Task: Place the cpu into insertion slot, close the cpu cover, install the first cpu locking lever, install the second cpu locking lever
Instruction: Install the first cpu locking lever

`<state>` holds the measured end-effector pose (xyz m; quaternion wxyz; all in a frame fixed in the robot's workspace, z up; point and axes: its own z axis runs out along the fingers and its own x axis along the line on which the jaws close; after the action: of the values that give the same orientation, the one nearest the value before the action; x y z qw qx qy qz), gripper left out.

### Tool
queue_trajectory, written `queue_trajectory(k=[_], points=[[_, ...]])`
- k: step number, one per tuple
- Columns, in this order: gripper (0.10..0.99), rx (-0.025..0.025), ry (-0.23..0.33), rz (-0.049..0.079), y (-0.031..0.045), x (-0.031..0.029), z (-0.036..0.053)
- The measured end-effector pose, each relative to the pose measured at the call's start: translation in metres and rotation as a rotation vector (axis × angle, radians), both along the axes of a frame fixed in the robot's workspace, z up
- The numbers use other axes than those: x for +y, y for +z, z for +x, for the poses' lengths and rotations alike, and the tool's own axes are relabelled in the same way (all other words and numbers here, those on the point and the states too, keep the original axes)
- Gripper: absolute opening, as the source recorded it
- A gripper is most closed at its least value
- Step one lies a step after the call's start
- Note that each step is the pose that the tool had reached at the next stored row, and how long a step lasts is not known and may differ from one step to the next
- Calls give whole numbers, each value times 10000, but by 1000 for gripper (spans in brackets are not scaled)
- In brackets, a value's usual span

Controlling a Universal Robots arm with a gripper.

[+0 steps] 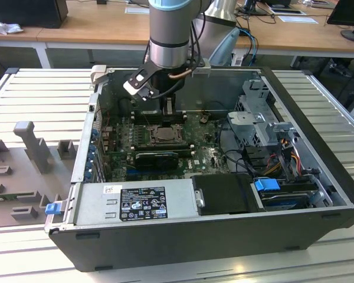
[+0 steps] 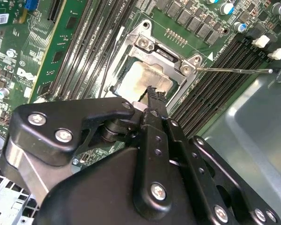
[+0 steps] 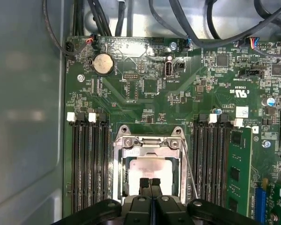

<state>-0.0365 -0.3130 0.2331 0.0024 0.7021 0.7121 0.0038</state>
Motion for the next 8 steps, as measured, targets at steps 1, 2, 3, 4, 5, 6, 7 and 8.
queue_trajectory(k=[1, 2, 3, 4, 5, 6, 7, 8], points=[[106, 0, 0, -5, 8, 0, 0], [106, -1, 0, -7, 24, 0, 0], [106, -1, -1, -7, 43, 0, 0], [106, -1, -1, -7, 70, 0, 0], [106, -1, -1, -8, 103, 0, 0], [106, -2, -1, -7, 147, 0, 0], [106, -1, -2, -8, 183, 0, 0], [106, -1, -1, -8, 206, 0, 0]])
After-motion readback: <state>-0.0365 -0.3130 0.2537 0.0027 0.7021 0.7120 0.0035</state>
